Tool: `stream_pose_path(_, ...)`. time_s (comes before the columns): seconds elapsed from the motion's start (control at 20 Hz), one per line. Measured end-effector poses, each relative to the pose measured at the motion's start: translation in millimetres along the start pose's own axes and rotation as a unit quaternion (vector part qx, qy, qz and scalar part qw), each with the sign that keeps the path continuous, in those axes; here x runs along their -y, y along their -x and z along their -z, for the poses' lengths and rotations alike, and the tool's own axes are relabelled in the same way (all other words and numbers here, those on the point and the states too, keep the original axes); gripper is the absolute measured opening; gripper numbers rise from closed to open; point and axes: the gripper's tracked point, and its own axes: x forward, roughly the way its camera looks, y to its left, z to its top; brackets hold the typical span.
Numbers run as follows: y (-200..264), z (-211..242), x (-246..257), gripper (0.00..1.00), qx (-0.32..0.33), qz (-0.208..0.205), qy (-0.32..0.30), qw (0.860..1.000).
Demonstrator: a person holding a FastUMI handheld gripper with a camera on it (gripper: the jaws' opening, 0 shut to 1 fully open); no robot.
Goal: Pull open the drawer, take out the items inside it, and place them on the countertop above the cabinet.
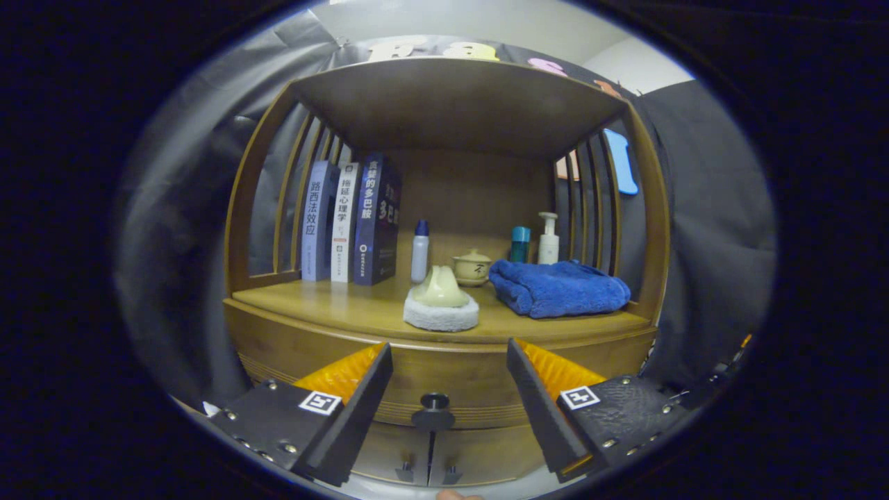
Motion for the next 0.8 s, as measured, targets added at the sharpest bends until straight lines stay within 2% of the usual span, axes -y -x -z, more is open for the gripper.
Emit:
stream_pose_path(0.25,38.2,-29.5,37.2,0.99,0.023,0.005,-0.006,1.000)
stream_pose_path(0.45,69.2,-71.5,78.5,0.99,0.061,0.013,-0.009,0.998)
stream_pose_path(0.65,89.2,-120.8,129.8,0.99,0.108,0.003,0.029,0.994)
stream_pose_path(0.8,98.2,-143.2,175.8,0.99,0.132,-0.008,0.014,0.991)
